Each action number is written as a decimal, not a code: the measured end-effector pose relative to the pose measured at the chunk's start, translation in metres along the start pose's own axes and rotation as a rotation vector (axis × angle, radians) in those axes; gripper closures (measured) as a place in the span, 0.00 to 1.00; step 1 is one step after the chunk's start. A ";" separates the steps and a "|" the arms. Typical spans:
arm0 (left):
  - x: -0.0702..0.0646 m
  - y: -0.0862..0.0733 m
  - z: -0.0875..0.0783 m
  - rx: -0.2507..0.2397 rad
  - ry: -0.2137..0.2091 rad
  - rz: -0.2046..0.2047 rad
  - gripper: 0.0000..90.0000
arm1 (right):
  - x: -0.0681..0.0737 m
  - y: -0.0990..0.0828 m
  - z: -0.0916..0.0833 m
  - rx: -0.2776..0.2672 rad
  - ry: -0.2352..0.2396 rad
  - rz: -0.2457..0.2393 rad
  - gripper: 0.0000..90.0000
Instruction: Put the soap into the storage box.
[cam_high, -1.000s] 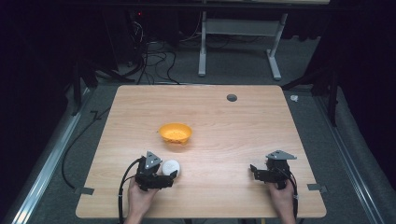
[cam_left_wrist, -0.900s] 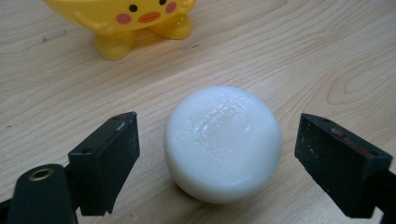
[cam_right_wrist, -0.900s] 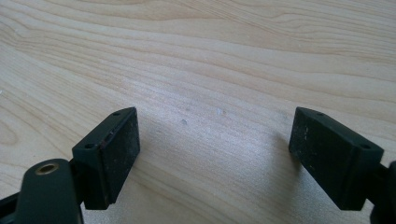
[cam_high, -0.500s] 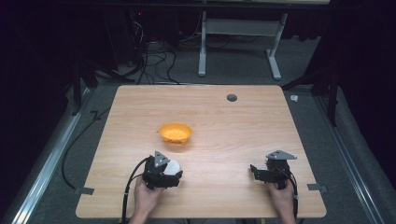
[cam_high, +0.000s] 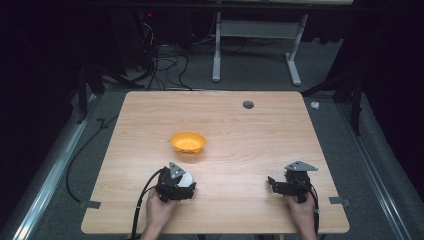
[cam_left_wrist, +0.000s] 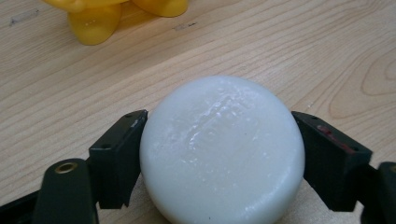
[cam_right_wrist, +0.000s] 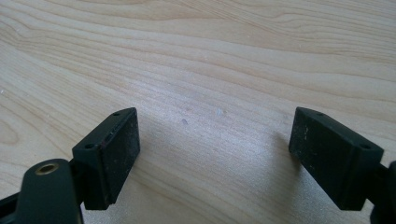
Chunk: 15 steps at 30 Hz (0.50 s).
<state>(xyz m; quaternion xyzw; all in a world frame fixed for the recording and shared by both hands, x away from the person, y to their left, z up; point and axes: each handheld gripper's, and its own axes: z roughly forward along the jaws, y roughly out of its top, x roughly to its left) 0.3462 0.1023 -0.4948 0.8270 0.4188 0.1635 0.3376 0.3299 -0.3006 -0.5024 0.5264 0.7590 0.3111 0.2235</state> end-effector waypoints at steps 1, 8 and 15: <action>0.000 0.000 0.000 -0.003 -0.002 -0.005 0.26 | 0.000 0.000 0.000 0.000 0.001 0.001 0.19; 0.001 -0.002 0.000 -0.013 -0.008 0.006 0.27 | 0.000 0.000 0.000 0.000 0.000 0.000 0.19; 0.001 -0.002 -0.002 -0.026 -0.010 0.010 0.27 | 0.000 0.000 0.000 0.000 0.000 0.000 0.19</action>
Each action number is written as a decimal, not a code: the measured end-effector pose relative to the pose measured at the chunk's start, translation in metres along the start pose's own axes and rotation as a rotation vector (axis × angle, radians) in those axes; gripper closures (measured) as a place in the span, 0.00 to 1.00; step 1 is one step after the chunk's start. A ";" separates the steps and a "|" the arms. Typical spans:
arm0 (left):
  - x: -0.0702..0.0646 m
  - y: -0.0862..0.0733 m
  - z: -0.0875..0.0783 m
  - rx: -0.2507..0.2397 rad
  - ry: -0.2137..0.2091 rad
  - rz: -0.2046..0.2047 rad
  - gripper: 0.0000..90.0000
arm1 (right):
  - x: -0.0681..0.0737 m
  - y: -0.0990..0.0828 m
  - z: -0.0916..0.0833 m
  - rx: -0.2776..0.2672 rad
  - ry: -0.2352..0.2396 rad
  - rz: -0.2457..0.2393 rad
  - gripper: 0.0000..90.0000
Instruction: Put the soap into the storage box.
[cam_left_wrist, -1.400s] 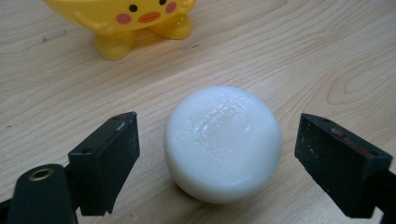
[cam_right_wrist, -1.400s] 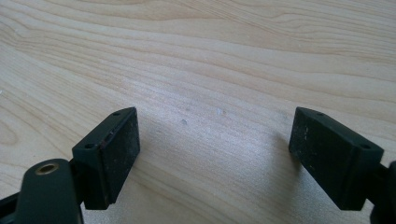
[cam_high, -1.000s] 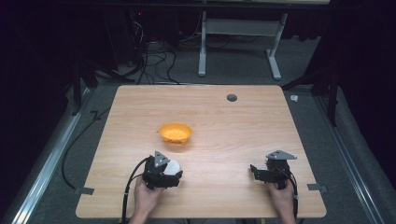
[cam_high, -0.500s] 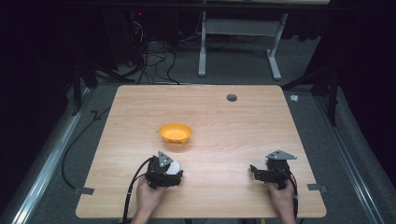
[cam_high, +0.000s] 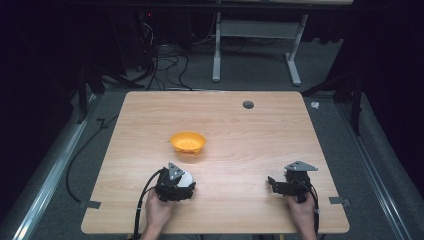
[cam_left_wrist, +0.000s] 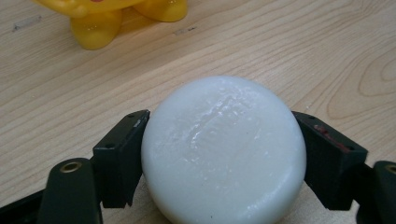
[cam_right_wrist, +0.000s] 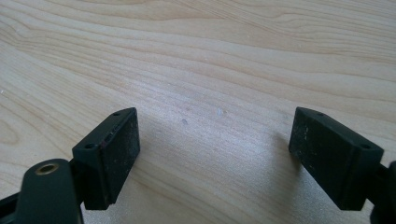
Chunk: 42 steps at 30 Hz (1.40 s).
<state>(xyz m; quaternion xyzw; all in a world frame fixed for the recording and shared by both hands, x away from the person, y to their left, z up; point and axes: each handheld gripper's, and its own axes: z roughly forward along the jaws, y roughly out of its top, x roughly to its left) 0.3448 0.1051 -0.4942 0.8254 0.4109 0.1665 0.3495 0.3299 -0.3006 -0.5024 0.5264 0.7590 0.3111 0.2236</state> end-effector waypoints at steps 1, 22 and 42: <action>0.000 0.000 -0.001 -0.006 0.000 -0.006 0.27 | 0.000 0.000 0.000 0.000 0.000 0.000 0.19; 0.003 0.022 -0.027 -0.043 -0.046 -0.005 0.27 | 0.000 0.000 0.000 0.000 0.006 0.003 0.19; 0.008 0.052 -0.039 -0.071 -0.089 0.004 0.27 | 0.000 0.000 0.000 0.000 -0.001 0.003 0.19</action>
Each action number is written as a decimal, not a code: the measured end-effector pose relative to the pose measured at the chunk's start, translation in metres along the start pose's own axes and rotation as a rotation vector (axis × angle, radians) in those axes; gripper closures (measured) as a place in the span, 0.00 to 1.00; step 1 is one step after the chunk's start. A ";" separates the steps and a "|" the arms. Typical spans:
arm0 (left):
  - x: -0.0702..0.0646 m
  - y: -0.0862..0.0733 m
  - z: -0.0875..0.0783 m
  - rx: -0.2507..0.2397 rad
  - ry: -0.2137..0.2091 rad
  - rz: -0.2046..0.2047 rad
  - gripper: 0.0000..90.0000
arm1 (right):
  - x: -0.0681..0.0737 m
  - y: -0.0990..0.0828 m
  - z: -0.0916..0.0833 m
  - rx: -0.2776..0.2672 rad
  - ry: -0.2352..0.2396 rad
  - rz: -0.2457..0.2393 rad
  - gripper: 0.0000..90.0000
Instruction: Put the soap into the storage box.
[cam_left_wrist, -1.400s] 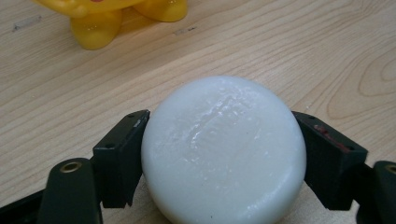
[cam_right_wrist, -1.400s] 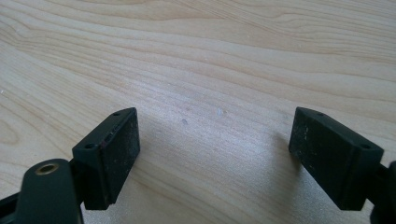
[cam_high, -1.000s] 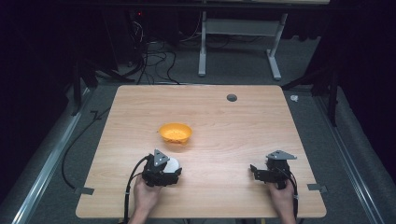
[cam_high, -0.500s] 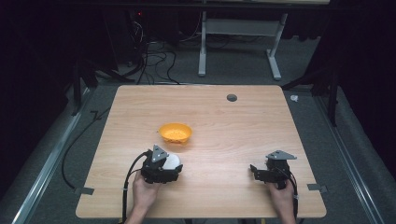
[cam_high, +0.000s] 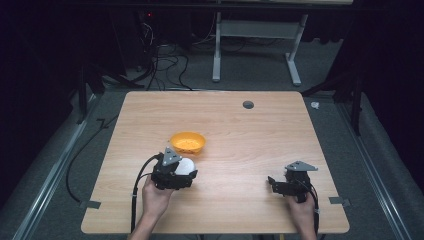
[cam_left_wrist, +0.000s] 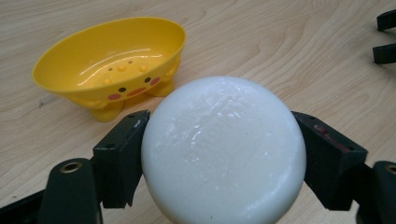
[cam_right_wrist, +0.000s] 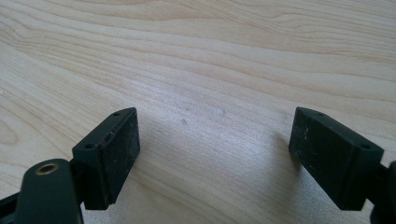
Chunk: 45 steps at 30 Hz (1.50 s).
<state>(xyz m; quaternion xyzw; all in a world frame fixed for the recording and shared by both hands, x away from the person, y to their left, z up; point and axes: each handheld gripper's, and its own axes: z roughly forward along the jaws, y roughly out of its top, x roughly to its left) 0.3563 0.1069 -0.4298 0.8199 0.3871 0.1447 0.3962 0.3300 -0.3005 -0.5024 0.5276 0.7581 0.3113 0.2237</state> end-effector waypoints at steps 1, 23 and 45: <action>0.000 0.001 0.000 0.001 0.001 -0.002 0.27 | 0.000 0.000 0.000 0.000 0.000 0.000 0.19; 0.016 0.036 -0.004 -0.014 -0.024 0.007 0.27 | 0.000 0.000 0.000 0.000 -0.001 0.003 0.19; 0.035 0.056 0.002 -0.003 -0.002 -0.026 0.27 | 0.000 0.000 0.000 0.000 0.001 0.002 0.19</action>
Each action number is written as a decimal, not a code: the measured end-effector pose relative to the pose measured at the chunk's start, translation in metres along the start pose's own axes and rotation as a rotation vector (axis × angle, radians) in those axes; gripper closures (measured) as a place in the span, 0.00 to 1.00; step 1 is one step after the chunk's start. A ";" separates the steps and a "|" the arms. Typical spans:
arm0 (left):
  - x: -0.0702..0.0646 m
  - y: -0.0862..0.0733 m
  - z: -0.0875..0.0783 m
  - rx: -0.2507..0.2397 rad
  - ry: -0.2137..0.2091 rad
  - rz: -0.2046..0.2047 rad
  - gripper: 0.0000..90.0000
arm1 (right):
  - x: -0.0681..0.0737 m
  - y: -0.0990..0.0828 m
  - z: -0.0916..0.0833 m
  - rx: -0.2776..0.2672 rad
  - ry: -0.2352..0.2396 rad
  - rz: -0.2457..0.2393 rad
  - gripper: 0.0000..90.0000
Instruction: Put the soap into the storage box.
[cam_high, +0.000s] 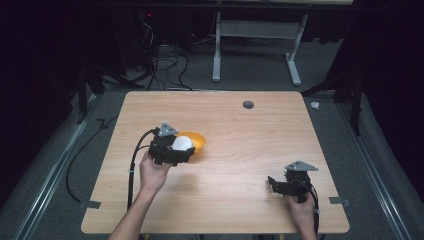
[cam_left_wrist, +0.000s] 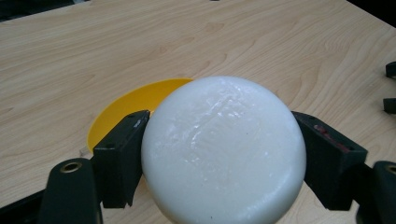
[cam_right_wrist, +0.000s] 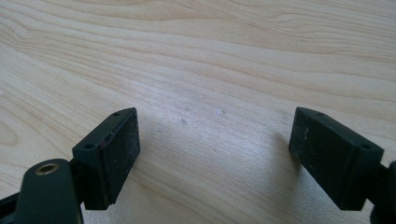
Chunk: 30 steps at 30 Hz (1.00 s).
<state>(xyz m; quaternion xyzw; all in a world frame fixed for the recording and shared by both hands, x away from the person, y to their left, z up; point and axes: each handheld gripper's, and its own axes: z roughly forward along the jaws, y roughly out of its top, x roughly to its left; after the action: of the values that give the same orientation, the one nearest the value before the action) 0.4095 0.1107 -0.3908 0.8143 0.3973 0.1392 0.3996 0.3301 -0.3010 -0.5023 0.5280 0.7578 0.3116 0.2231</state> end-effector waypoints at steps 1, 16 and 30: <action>0.001 0.000 0.001 0.002 0.003 -0.004 0.27 | 0.000 0.000 0.000 0.000 0.000 0.000 0.19; 0.013 0.012 0.016 0.025 0.029 -0.028 0.27 | 0.000 0.000 0.000 0.001 -0.001 -0.001 0.19; 0.025 0.016 0.033 0.044 0.041 -0.074 0.27 | 0.000 0.000 0.000 0.000 0.000 0.000 0.19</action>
<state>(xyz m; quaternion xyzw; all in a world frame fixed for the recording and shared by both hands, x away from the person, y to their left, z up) 0.4523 0.1059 -0.4018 0.8047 0.4379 0.1323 0.3784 0.3300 -0.3009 -0.5022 0.5281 0.7579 0.3113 0.2232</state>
